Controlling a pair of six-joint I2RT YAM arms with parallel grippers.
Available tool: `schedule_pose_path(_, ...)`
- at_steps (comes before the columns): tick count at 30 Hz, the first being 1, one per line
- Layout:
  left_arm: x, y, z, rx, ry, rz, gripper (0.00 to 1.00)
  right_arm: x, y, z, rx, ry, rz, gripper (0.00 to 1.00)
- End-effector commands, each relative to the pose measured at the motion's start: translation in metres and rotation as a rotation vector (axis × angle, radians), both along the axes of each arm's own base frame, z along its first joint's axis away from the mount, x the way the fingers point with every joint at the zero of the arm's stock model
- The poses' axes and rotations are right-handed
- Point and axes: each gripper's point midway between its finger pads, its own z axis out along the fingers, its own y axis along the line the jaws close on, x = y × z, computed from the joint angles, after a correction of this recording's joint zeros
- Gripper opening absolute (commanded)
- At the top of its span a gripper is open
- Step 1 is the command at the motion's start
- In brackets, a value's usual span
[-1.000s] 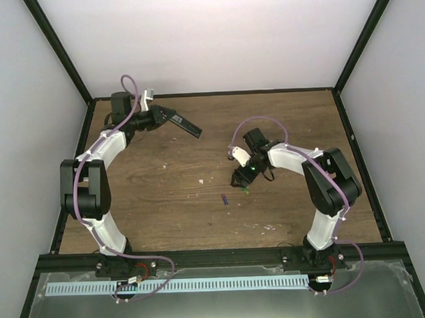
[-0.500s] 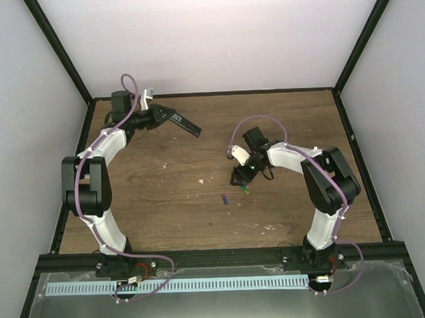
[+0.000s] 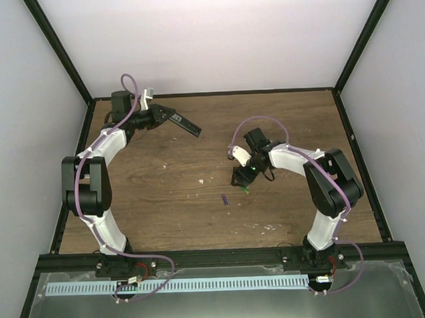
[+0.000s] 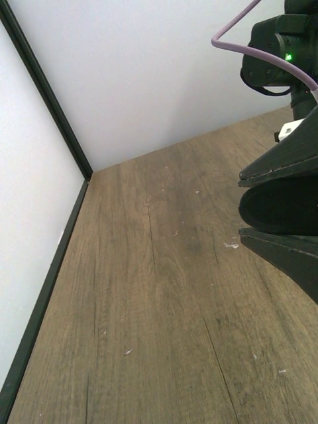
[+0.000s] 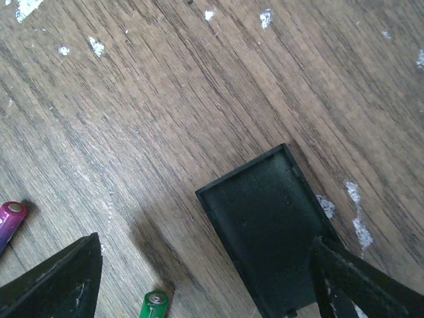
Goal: Load the batteries into the remote control
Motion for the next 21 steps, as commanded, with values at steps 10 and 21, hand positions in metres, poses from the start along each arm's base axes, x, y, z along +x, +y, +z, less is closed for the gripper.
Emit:
schedule_pose_path(10,0.013,0.002,0.009,-0.004,-0.033,0.004,0.00,0.018,0.001,0.008,0.012,-0.057,-0.001,0.78)
schedule_pose_path(21,0.018,0.002,0.008,-0.006,-0.027,0.005,0.00,0.018,-0.001,-0.005,0.003,-0.019,-0.006,0.79)
